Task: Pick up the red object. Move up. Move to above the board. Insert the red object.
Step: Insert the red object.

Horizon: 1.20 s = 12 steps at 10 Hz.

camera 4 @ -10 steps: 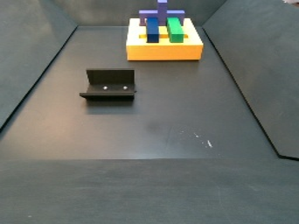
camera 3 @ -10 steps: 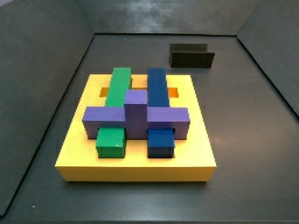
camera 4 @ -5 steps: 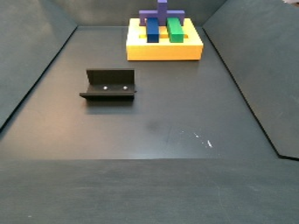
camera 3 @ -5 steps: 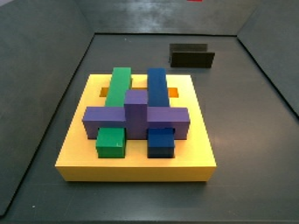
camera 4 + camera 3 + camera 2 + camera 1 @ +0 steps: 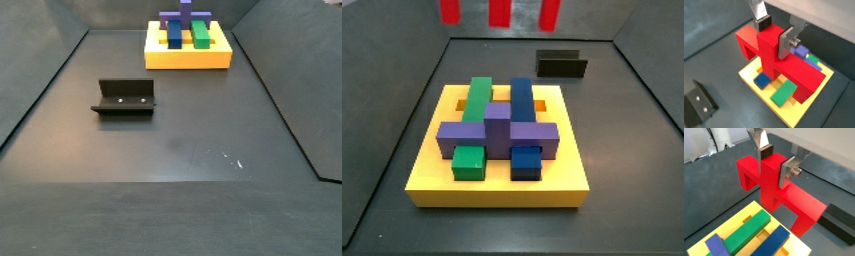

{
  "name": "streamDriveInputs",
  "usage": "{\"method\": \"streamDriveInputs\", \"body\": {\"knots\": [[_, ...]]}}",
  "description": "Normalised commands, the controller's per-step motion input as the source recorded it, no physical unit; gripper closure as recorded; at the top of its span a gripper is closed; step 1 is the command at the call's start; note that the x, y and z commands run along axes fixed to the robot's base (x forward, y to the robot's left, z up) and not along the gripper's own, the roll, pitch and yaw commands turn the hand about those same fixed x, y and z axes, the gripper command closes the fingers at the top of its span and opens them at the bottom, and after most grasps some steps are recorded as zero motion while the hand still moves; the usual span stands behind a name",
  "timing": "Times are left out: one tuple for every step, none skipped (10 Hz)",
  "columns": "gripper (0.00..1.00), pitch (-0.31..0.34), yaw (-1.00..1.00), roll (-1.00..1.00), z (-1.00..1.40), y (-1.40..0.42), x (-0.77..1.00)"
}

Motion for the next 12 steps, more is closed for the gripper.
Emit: {"method": "streamDriveInputs", "body": {"knots": [[1.00, -0.080, 0.19, 0.24, -0.91, 0.00, -0.39], [1.00, -0.037, 0.08, 0.24, -0.91, -0.10, -0.15], [1.00, 0.000, -0.02, 0.25, -0.79, -0.22, 0.27], [1.00, -0.003, -0.17, 0.11, -0.57, -0.29, 0.45], [1.00, -0.063, -0.16, 0.00, -0.51, -0.23, 0.45], [1.00, -0.004, -0.10, 0.01, -0.25, -0.02, 0.12], [1.00, 0.000, 0.00, 0.05, -0.03, 0.00, -0.06], [1.00, 0.000, 0.00, 0.00, -0.06, 0.00, -0.09], [1.00, -0.043, 0.00, -0.03, -0.11, 0.00, 0.00], [1.00, -0.096, -0.01, -0.05, -0.28, -0.01, 0.21], [1.00, -0.079, -0.06, -0.05, -0.26, 0.00, 0.25], [1.00, -0.060, -0.06, -0.06, -0.16, 0.00, 0.07]]}}
